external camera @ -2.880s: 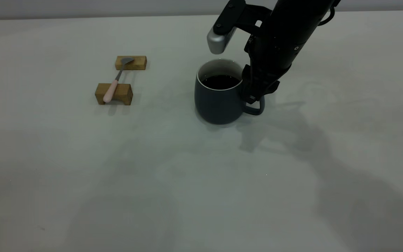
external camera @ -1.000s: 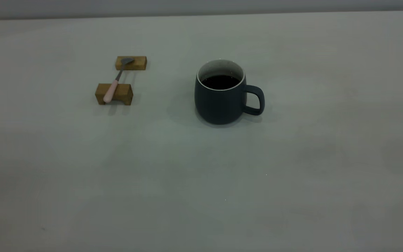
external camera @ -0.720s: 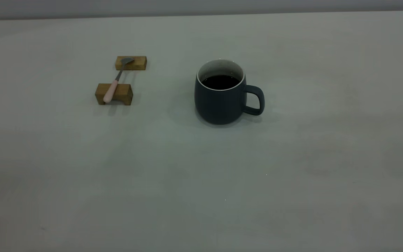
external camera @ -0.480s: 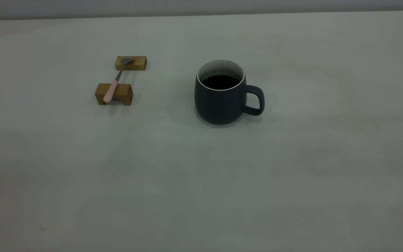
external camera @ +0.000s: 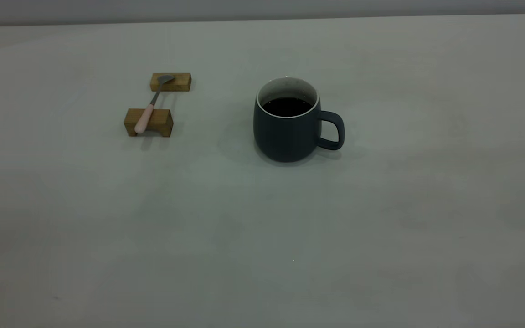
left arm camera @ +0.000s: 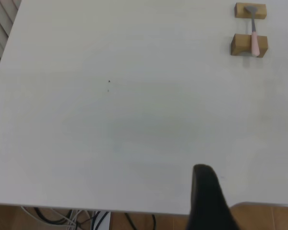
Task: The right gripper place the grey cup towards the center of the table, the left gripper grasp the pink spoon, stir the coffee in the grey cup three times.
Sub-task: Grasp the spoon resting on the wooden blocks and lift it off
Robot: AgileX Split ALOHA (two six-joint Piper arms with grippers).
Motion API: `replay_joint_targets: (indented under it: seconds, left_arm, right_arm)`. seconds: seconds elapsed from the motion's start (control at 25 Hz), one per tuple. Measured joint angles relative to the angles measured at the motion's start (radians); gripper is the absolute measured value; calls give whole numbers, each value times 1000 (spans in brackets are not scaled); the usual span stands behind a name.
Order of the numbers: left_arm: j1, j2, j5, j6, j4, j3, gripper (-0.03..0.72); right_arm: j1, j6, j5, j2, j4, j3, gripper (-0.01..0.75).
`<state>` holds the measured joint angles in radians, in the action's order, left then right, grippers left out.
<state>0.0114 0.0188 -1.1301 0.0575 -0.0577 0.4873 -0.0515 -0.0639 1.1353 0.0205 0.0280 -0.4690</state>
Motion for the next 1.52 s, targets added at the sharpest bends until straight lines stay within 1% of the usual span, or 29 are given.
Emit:
replay_joint_targets:
  seconds: [0.28,0.36,0.48,0.6,0.72,0.88,1.0,1.12,1.36,1.52]
  left_arm:
    - [0,-23,9,3,19,11,518]
    - [0,-98,31,7,19,38,518]
    - [0,-285,80,38,13,79,533]
    - [0,-515,172,50,19,121,586]
    - [0,-747,316,46,58,168,658]
    - [-4,-1052,478,-14,145,232,670]
    - [-48,-1275,576,-50,189,290,670]
    - [-113,-1512,646,-49,193,371,670]
    - [-209,-1908,707,-46,194,565,670]
    - [-233,-2077,740,-46,197,668,670]
  right_arm:
    - [0,0,0,0,0,0,300]
    - [0,0,0,0,0,0,277]
    - [0,0,0,0,0,0,246]
    - [0,-1,0,0,0,0,235]
    - [0,-1,0,0,0,0,235]
    - [0,-1,0,0,0,0,235]
    - [0,-1,0,0,0,0,237]
    - [0,-1,0,0,0,0,238]
    - [0,-1,0,-1,0,0,238]
    - [0,-1,0,-1,0,0,238]
